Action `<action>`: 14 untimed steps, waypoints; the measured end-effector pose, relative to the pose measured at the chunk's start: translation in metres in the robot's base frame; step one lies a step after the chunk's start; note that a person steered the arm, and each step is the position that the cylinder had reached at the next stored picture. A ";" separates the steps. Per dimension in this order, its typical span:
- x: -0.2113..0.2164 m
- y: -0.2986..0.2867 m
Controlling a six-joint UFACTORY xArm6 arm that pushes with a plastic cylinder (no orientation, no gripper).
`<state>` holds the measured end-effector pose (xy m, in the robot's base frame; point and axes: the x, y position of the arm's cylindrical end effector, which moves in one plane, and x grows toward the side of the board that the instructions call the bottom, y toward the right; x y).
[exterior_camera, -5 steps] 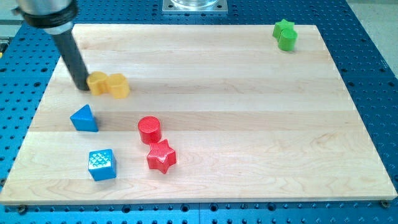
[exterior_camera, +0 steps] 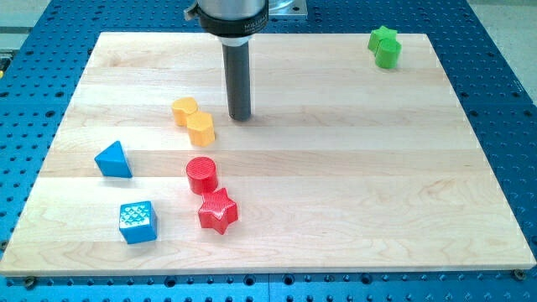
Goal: Form a diagonal line of yellow blocks red blocks and green star
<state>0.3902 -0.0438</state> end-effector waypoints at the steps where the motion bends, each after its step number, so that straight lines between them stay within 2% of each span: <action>1: 0.013 -0.010; 2: 0.022 -0.019; 3: -0.004 -0.025; 5: 0.026 -0.049; 7: 0.031 -0.040; 8: 0.014 0.000; 10: -0.016 0.165; 11: -0.066 0.209; 12: -0.073 0.285; 13: -0.131 0.346; 14: -0.155 0.334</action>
<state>0.2352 0.2900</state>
